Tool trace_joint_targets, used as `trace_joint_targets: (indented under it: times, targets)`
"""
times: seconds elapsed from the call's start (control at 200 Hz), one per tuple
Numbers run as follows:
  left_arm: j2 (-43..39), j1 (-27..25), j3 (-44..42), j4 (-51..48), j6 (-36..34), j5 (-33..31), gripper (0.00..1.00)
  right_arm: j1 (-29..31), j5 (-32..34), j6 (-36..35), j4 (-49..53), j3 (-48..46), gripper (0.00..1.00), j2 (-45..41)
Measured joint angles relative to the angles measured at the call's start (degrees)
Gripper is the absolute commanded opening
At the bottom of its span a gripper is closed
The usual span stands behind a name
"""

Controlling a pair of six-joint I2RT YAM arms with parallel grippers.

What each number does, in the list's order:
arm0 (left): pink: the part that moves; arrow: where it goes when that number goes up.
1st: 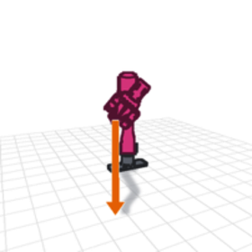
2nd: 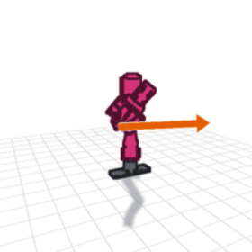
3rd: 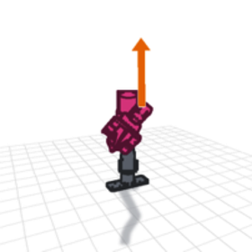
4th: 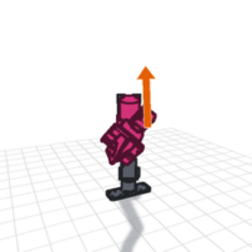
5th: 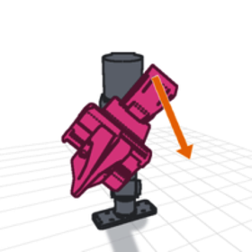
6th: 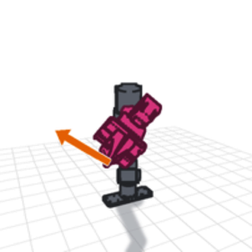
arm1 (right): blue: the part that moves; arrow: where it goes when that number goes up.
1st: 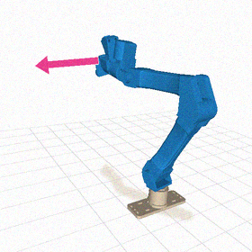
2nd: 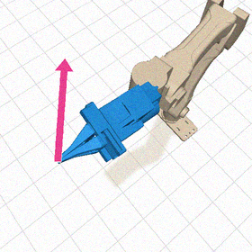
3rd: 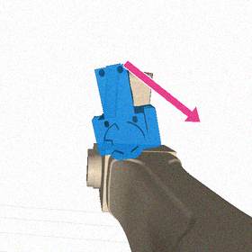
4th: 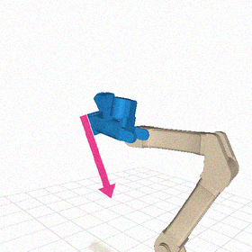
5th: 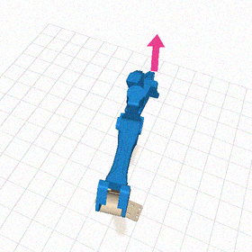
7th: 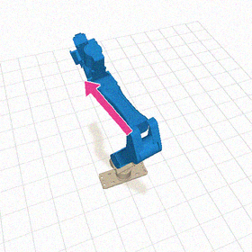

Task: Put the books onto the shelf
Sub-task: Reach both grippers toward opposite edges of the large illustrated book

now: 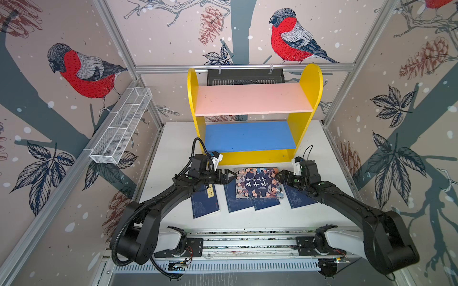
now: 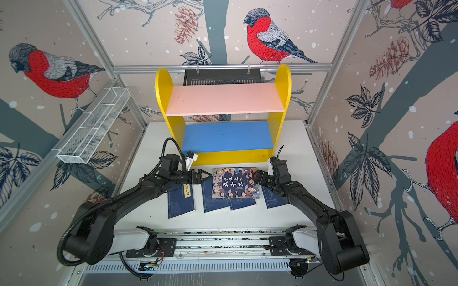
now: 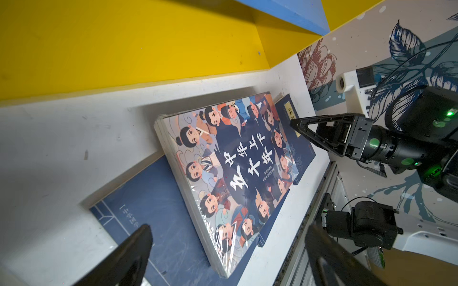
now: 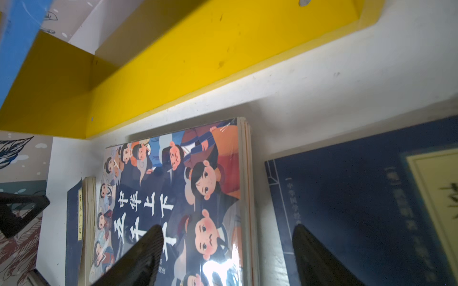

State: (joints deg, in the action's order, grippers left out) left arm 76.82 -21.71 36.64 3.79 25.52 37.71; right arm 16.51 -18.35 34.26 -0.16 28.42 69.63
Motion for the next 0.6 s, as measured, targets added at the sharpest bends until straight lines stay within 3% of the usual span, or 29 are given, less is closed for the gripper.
trace_joint_targets:
  times: [0.595]
  targets:
    - [12.33, -2.75, -1.01, 8.13, 1.27, 2.84, 0.82, 0.55, -5.64, 0.13, -4.72, -3.52, 0.66, 6.43]
